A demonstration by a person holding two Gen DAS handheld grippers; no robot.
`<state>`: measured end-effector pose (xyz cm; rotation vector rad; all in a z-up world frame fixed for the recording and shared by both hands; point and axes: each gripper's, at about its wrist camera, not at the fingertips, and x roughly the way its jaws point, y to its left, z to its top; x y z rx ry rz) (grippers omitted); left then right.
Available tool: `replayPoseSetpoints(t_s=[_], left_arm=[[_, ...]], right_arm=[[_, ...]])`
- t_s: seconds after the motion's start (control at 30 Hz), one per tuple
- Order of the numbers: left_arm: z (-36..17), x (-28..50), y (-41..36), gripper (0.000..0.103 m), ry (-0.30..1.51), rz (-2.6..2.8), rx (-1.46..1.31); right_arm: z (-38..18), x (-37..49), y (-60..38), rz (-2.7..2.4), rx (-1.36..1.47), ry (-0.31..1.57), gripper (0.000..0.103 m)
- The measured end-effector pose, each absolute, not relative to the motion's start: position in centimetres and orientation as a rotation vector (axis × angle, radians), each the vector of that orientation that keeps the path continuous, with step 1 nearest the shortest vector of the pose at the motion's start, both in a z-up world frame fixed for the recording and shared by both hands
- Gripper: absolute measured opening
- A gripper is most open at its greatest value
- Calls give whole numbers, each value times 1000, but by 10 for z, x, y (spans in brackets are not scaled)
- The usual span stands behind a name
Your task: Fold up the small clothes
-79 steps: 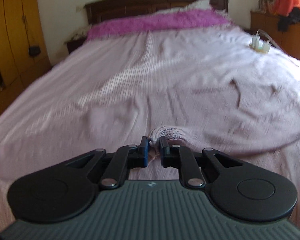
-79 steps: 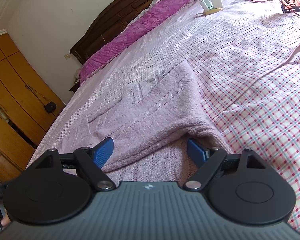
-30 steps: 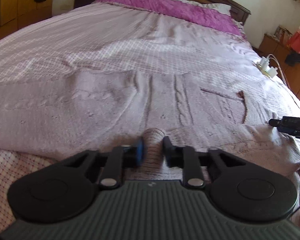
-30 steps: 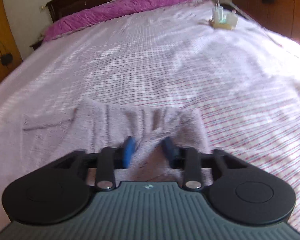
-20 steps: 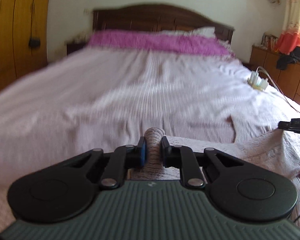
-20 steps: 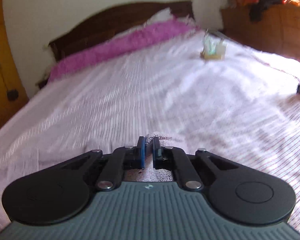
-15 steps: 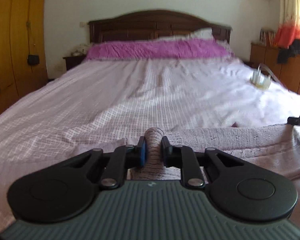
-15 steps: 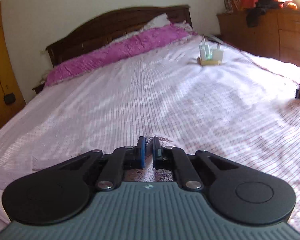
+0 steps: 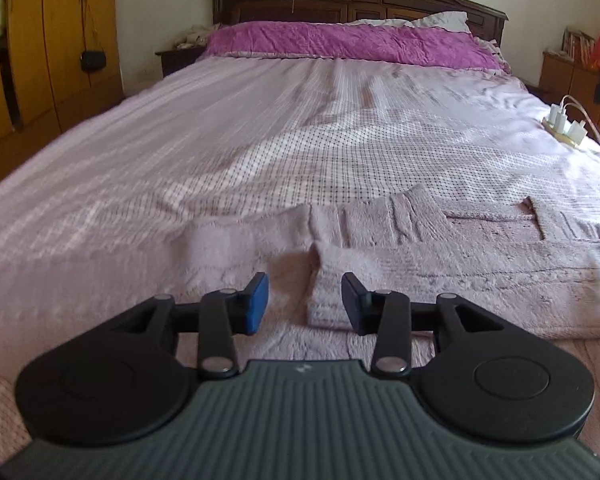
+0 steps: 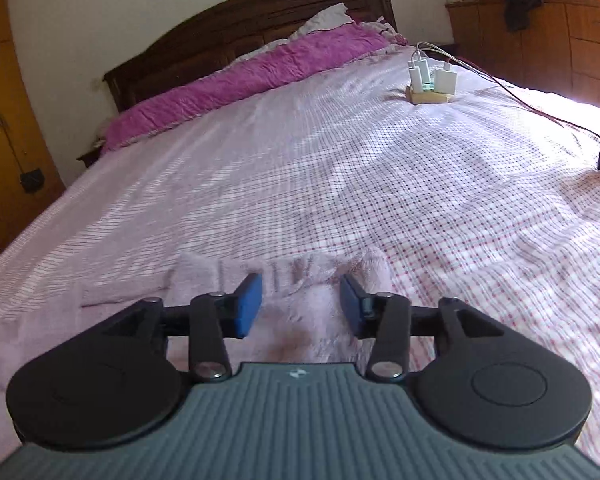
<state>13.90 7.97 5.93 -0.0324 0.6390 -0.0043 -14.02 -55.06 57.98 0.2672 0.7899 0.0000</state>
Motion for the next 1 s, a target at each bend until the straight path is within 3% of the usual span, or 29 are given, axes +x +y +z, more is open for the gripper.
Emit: replayPoseSetpoints(t_s=[0.43, 0.7, 0.77, 0.8, 0.83, 1.0], left_arm=[[50, 141, 80, 43, 657, -6, -102], [52, 137, 75, 43, 649, -23, -115], [53, 137, 73, 43, 649, -27, -116], [53, 137, 73, 43, 650, -29, -118], [53, 137, 71, 43, 652, -30, -119], [54, 134, 63, 43, 656, -45, -94]], right_arm=[[592, -248, -561, 34, 618, 921, 57], [568, -247, -561, -22, 731, 911, 57], [564, -244, -562, -58, 765, 879, 46], [564, -244, -563, -85, 759, 867, 20], [565, -244, -565, -111, 748, 861, 12], [577, -255, -578, -153, 669, 803, 12]])
